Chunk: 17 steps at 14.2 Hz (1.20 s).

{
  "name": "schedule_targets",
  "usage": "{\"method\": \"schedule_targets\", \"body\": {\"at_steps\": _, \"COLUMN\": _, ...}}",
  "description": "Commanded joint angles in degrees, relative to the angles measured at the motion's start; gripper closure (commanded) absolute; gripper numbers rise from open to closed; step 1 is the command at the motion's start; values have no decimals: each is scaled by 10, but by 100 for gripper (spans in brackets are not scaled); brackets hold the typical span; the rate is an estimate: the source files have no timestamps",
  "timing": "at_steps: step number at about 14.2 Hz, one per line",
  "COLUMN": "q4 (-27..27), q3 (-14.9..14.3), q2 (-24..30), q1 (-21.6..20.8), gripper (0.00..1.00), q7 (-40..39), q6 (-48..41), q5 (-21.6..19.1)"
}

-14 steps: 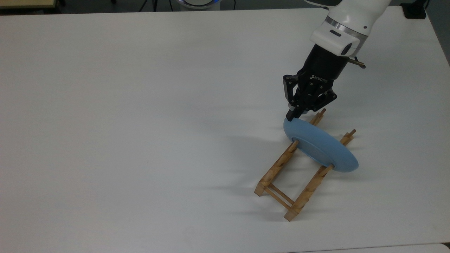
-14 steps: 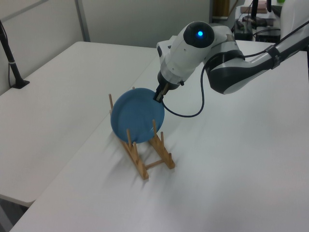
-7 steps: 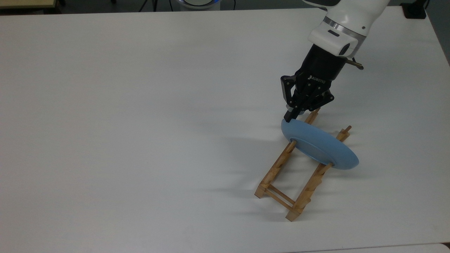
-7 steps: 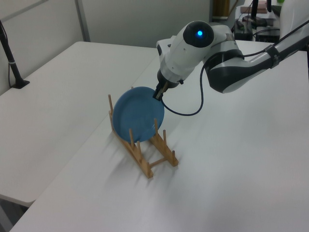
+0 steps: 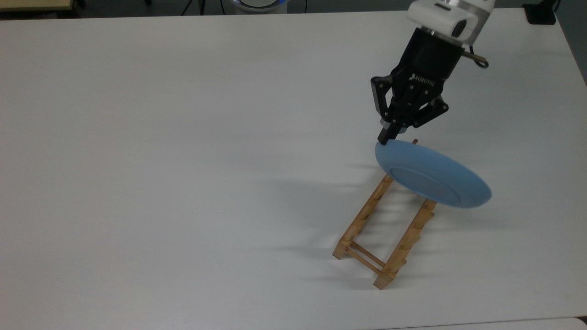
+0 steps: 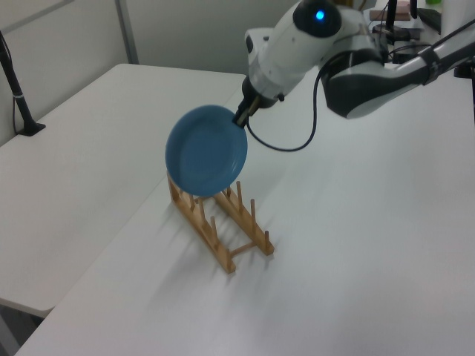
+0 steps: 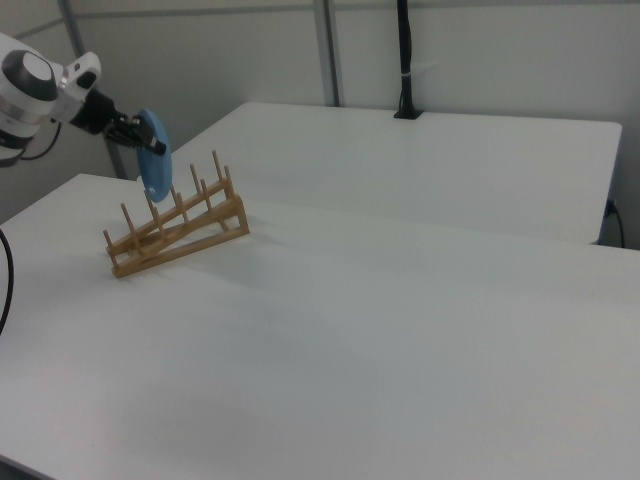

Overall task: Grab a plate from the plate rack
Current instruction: 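Lift the gripped blue plate up out of the wooden rack slots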

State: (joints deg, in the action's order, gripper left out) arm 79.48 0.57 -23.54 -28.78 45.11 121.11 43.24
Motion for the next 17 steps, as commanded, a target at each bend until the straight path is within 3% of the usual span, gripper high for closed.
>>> {"method": "schedule_targets", "body": {"at_steps": 1, "q4": 15, "q3": -10, "q2": 40, "q1": 0, "gripper": 100, "q7": 5, "q6": -3, "q5": 2}}
{"method": "schedule_targets", "body": {"at_steps": 4, "q4": 16, "q3": -8, "q2": 53, "q1": 27, "gripper": 100, "q7": -4, "q6": -17, "q5": -36}}
{"method": "schedule_targets", "body": {"at_steps": 9, "q4": 15, "q3": -10, "q2": 69, "q1": 86, "gripper": 100, "q7": -151, "q6": -62, "q5": -201}}
{"method": "schedule_targets", "body": {"at_steps": 13, "q4": 16, "q3": -10, "q2": 90, "q1": 152, "gripper": 100, "q7": -283, "q6": -111, "q5": -305}}
{"method": "schedule_targets", "body": {"at_steps": 15, "q4": 16, "q3": -10, "q2": 99, "q1": 197, "gripper": 100, "q7": -395, "q6": -166, "q5": -350}}
{"method": "schedule_targets", "body": {"at_steps": 17, "q4": 23, "q3": -10, "q2": 98, "q1": 238, "gripper": 100, "q7": -576, "q6": -260, "q5": -383}}
